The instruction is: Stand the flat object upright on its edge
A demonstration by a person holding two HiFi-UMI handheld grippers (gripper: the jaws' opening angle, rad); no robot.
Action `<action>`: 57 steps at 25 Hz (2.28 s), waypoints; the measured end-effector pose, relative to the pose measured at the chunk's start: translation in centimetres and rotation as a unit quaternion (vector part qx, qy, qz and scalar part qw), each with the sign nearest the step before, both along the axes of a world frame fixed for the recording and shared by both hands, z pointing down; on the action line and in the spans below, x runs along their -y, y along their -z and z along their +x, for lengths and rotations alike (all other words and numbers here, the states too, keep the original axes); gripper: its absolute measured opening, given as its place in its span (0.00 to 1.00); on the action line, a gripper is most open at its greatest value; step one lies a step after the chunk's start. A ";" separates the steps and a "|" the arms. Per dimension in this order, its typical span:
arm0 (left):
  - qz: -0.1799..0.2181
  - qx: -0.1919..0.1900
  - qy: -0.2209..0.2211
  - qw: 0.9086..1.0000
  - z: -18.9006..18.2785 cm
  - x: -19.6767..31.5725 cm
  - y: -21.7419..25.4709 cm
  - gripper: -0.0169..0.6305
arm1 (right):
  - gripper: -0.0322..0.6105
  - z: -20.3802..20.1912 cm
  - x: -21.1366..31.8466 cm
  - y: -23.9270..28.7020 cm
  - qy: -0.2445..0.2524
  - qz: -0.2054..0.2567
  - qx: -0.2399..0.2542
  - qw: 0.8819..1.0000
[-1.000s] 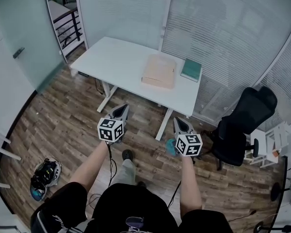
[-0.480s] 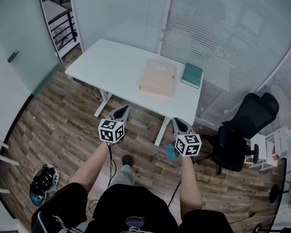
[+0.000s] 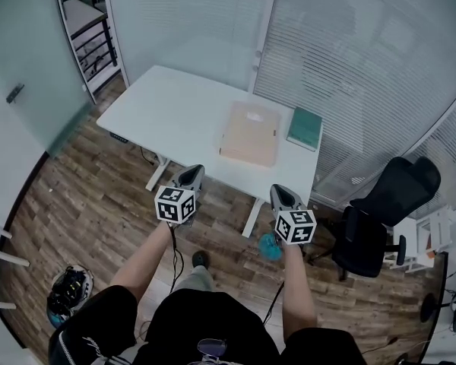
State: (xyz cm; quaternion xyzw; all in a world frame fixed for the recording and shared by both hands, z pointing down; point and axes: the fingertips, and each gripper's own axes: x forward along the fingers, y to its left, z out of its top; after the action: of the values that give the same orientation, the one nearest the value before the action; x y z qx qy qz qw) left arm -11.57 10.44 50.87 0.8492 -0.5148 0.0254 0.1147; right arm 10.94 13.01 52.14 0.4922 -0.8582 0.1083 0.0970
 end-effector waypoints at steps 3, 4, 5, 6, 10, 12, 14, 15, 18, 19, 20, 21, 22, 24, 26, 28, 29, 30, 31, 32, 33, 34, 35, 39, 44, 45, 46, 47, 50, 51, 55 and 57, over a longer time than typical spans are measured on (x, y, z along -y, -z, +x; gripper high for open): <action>0.001 0.003 -0.005 1.000 -0.4 1.9 0.1 0.06 | 0.08 -0.4 1.7 0.1 -0.004 -0.002 0.000 1.000; 0.002 0.003 -0.007 1.000 -0.4 2.5 0.2 0.06 | 0.08 -0.5 2.2 0.2 -0.005 -0.002 0.000 1.000; 0.004 0.003 -0.010 1.000 -0.5 3.1 0.3 0.06 | 0.08 -0.6 2.7 0.3 -0.006 -0.001 0.000 1.000; 0.005 0.002 -0.013 1.000 -0.4 3.7 0.5 0.06 | 0.08 -0.7 3.3 0.4 -0.005 -0.001 0.001 1.000; 0.005 0.002 -0.020 1.000 -0.6 6.6 0.8 0.06 | 0.08 -1.1 5.7 0.3 -0.009 -0.003 0.003 1.000; 0.004 0.002 -0.024 1.000 -0.8 7.7 0.7 0.06 | 0.08 -1.4 6.7 0.3 -0.012 -0.004 0.002 1.000; 0.003 0.001 -0.028 1.000 -1.0 8.7 0.6 0.06 | 0.08 -1.6 7.7 0.3 -0.016 -0.005 0.002 1.000; 0.002 0.001 -0.030 1.000 -1.1 9.1 0.6 0.06 | 0.08 -1.8 8.2 0.2 -0.017 -0.006 0.002 1.000; -0.001 0.003 -0.037 0.999 -1.4 10.5 0.2 0.06 | 0.08 -2.3 9.5 0.0 -0.022 -0.008 0.000 1.000; -0.002 0.004 -0.039 0.999 -1.5 11.0 0.1 0.06 | 0.08 -2.4 10.0 0.0 -0.024 -0.008 0.000 1.000; -0.003 0.004 -0.041 0.999 -1.6 11.6 0.1 0.06 | 0.08 -2.5 10.4 -0.1 -0.027 -0.008 0.000 1.000; -0.003 0.005 -0.043 0.999 -1.8 12.1 0.1 0.06 | 0.08 -2.6 10.9 -0.1 -0.029 -0.008 0.001 1.000; -0.003 0.006 -0.045 0.999 -2.0 12.7 0.0 0.06 | 0.08 -2.8 11.3 -0.1 -0.032 -0.009 0.001 0.999; -0.005 0.006 -0.047 0.999 -2.4 13.6 -0.2 0.06 | 0.08 -3.2 12.1 -0.3 -0.036 -0.010 0.001 0.999; -0.009 0.005 -0.049 0.999 -2.7 14.3 -0.5 0.06 | 0.08 -3.4 12.5 -0.5 -0.040 -0.013 0.002 0.999; -0.011 0.003 -0.052 0.999 -2.9 15.0 -0.6 0.06 | 0.08 -3.7 13.1 -0.5 -0.042 -0.015 0.004 0.999; -0.011 0.002 -0.054 0.998 -2.9 15.4 -0.6 0.06 | 0.08 -3.8 13.4 -0.5 -0.042 -0.016 0.004 0.999; -0.011 0.002 -0.056 0.998 -2.9 15.7 -0.7 0.06 | 0.08 -3.9 13.6 -0.6 -0.043 -0.017 0.004 0.999; -0.011 0.001 -0.058 0.998 -3.0 15.9 -0.8 0.06 | 0.08 -4.1 13.8 -0.7 -0.044 -0.017 0.003 0.999; -0.011 0.001 -0.059 0.998 -3.1 16.1 -1.0 0.06 | 0.08 -4.2 14.0 -0.8 -0.045 -0.018 0.002 0.999; -0.012 0.000 -0.060 0.998 -3.2 16.3 -1.1 0.06 | 0.08 -4.4 14.2 -0.8 -0.046 -0.018 0.001 0.999; -0.011 -0.001 -0.061 0.998 -3.4 16.6 -1.1 0.06 | 0.08 -4.5 14.4 -0.9 -0.047 -0.017 0.000 0.999; -0.011 -0.001 -0.061 0.998 -3.6 16.8 -1.2 0.06 | 0.08 -4.7 14.6 -0.8 -0.048 -0.017 -0.001 0.999; -0.012 -0.004 -0.061 0.998 -4.3 17.6 -1.4 0.06 | 0.08 -5.1 15.1 -0.8 -0.051 -0.016 -0.005 0.999; -0.010 -0.006 -0.060 0.998 -4.8 18.4 -1.5 0.06 | 0.08 -5.5 15.8 -1.0 -0.052 -0.015 -0.006 0.999; -0.010 -0.007 -0.059 0.998 -5.0 18.4 -1.6 0.06 | 0.08 -5.7 15.9 -1.1 -0.051 -0.014 -0.006 0.999; -0.010 -0.007 -0.058 0.998 -5.1 18.5 -1.6 0.06 | 0.08 -5.8 16.0 -1.1 -0.050 -0.014 -0.006 0.999; -0.011 -0.007 -0.058 0.998 -5.2 18.6 -1.7 0.06 | 0.08 -5.9 16.2 -1.2 -0.050 -0.015 -0.006 0.999; -0.013 -0.003 -0.059 0.998 -5.5 18.9 -1.9 0.06 | 0.08 -6.1 16.7 -1.2 -0.049 -0.016 -0.005 0.999; -0.014 -0.002 -0.058 0.998 -5.7 19.0 -1.9 0.06 | 0.08 -6.3 16.9 -1.2 -0.049 -0.016 -0.004 0.999; -0.015 -0.001 -0.053 0.998 -6.3 20.0 -2.0 0.06 | 0.08 -6.9 18.1 -1.2 -0.044 -0.015 -0.002 0.999; -0.015 -0.001 -0.051 0.999 -6.5 20.5 -2.1 0.06 | 0.08 -7.0 18.8 -1.3 -0.041 -0.015 -0.002 0.999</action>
State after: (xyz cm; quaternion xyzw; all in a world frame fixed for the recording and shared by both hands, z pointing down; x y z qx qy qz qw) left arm -18.03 -10.09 53.00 0.8726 -0.4701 0.0385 0.1266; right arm 3.95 -5.78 53.47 0.5260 -0.8352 0.1240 0.1017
